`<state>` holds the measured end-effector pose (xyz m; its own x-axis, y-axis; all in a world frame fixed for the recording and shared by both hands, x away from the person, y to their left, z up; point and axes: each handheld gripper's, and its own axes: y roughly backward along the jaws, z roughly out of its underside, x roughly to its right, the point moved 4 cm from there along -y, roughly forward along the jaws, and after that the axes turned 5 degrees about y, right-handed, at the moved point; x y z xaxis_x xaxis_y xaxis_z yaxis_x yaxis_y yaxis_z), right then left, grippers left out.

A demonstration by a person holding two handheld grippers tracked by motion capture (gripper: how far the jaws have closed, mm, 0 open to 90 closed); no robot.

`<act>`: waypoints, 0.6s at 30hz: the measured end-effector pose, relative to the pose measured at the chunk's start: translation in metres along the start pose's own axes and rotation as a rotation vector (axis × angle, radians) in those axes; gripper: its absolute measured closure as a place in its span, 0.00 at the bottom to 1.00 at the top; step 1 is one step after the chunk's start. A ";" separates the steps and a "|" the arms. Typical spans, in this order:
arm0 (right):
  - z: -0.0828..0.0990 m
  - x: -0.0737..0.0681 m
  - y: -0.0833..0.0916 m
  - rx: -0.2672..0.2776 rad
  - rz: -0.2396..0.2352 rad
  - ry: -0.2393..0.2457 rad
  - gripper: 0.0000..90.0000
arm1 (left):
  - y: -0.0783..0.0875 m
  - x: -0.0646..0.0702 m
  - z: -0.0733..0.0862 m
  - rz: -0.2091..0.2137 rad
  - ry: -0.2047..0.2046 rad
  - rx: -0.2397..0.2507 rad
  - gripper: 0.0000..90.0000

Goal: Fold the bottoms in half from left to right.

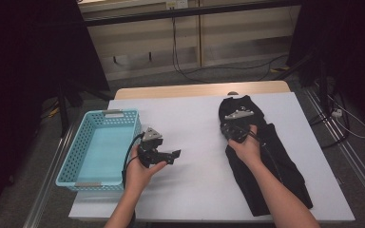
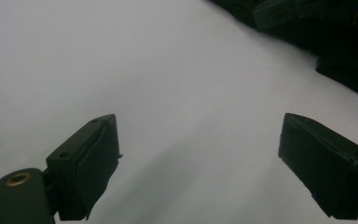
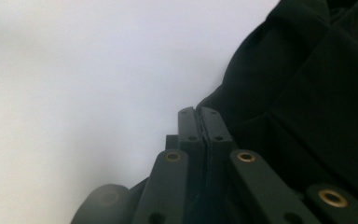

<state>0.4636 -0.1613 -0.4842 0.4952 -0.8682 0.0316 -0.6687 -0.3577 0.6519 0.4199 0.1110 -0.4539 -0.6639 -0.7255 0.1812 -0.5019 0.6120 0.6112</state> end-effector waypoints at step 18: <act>-0.030 -0.093 0.005 0.013 -0.271 0.132 0.55 | 0.005 -0.008 0.000 -0.021 0.022 0.008 0.13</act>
<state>0.4308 -0.0717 -0.4614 0.7242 -0.6883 -0.0435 -0.5086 -0.5756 0.6404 0.4227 0.1196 -0.4524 -0.6406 -0.7452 0.1854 -0.5204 0.5988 0.6087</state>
